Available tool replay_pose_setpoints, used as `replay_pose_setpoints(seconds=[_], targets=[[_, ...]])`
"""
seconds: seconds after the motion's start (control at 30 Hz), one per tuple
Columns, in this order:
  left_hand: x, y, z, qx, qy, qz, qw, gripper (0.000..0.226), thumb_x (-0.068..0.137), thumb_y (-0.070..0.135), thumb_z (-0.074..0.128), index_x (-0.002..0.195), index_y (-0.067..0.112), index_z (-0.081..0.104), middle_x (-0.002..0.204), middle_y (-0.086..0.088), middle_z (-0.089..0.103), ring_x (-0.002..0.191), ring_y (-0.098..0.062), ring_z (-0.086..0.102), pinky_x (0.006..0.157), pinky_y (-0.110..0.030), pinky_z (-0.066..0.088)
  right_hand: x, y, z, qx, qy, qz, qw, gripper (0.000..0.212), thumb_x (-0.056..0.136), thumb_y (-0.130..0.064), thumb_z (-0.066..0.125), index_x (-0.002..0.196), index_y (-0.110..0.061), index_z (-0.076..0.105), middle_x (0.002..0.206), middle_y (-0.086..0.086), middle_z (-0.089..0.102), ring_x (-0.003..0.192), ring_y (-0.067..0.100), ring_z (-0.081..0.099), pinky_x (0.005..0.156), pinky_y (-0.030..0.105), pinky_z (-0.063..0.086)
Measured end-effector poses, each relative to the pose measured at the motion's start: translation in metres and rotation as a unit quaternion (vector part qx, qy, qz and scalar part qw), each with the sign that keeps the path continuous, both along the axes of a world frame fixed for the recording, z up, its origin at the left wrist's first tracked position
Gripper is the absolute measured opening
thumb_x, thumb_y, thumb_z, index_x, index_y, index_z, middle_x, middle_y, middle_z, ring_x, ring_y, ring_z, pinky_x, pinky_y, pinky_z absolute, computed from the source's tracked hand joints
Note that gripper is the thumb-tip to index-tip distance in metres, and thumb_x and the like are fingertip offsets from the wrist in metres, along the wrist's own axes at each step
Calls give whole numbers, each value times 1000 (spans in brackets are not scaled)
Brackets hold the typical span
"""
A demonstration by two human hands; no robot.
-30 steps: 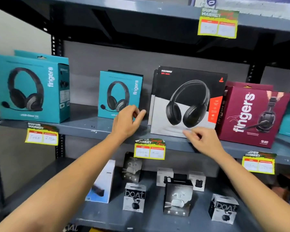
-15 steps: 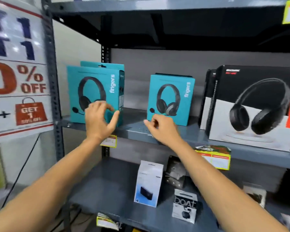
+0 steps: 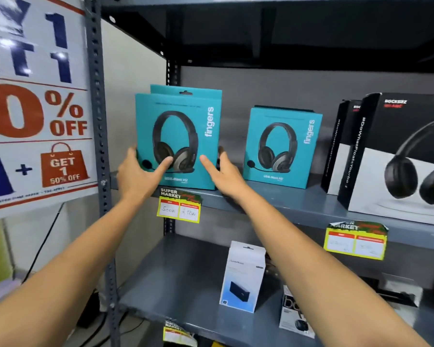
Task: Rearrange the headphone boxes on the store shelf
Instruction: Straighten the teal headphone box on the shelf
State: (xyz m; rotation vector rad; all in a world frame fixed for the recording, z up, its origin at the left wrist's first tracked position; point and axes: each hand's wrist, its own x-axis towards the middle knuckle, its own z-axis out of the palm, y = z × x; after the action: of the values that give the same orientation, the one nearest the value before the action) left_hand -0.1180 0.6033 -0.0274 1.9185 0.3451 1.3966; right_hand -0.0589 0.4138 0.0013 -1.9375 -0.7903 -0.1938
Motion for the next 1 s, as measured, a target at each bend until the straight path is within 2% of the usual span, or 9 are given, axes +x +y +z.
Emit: replay_pose_setpoints(seconds=[0.27, 0.4, 0.47, 0.53, 0.63, 0.7, 0.8, 0.87, 1.0], targets=[[28, -95, 28, 70, -14, -135, 988, 73, 60, 64, 78, 100, 10, 48, 99, -2, 69, 91, -23, 65, 76, -39, 54, 1, -109, 17, 109, -104, -192, 970, 44, 88, -49, 60, 118, -18, 51, 107, -11, 59, 96, 7, 53, 81, 15, 37], [51, -138, 30, 87, 63, -217, 970, 73, 63, 58, 80, 105, 10, 45, 104, -6, 66, 97, -26, 62, 79, -41, 52, 12, -158, 7, 112, -78, -240, 961, 45, 84, -53, 63, 113, -21, 51, 109, -7, 63, 104, 16, 62, 88, 30, 48], [60, -145, 27, 79, 88, -242, 963, 77, 62, 57, 82, 110, 9, 46, 109, -6, 64, 100, -23, 59, 83, -37, 51, 17, -169, -1, 125, -48, -234, 963, 46, 82, -52, 66, 113, -23, 49, 113, -6, 64, 105, 15, 63, 85, 29, 49], [71, -142, 27, 35, 110, -278, 954, 84, 58, 54, 86, 118, 10, 46, 112, -1, 61, 101, -17, 56, 86, -30, 48, 22, -173, -5, 155, -2, -203, 967, 65, 74, -52, 73, 123, -23, 43, 121, -5, 62, 107, 12, 62, 89, 31, 52], [87, -129, 29, -52, 196, -431, 879, 98, 50, 51, 92, 129, 15, 46, 120, 5, 63, 109, -12, 61, 97, -32, 49, 32, -172, 0, 145, 54, -182, 971, 107, 60, -50, 84, 142, -18, 23, 126, -7, 55, 113, 11, 55, 97, 31, 47], [96, -124, 29, -39, 241, -495, 834, 90, 51, 45, 93, 127, 18, 53, 119, 4, 68, 109, -14, 65, 98, -36, 51, 41, -170, 3, 137, 92, -168, 972, 108, 63, -39, 87, 143, -12, 20, 117, -10, 53, 112, 11, 53, 96, 29, 44], [101, -123, 32, -7, 268, -535, 801, 68, 67, 21, 88, 127, 18, 56, 119, 3, 69, 110, -15, 65, 95, -30, 52, 52, -170, 6, 118, 129, -138, 975, 115, 47, -49, 92, 140, -16, 32, 124, -7, 60, 114, 13, 58, 102, 35, 47], [106, -120, 31, -4, 273, -541, 796, 68, 67, 13, 87, 127, 14, 56, 118, 1, 70, 109, -15, 66, 92, -28, 53, 58, -170, 6, 104, 138, -123, 977, 106, 44, -51, 92, 134, -19, 45, 125, -3, 64, 111, 13, 61, 99, 35, 49], [114, -113, 26, -29, 270, -516, 813, 89, 49, 31, 94, 126, 13, 55, 118, -2, 70, 106, -17, 68, 93, -34, 54, 60, -168, 2, 124, 131, -119, 976, 50, 66, -29, 87, 107, -25, 58, 114, -1, 66, 105, 14, 63, 88, 29, 50]])
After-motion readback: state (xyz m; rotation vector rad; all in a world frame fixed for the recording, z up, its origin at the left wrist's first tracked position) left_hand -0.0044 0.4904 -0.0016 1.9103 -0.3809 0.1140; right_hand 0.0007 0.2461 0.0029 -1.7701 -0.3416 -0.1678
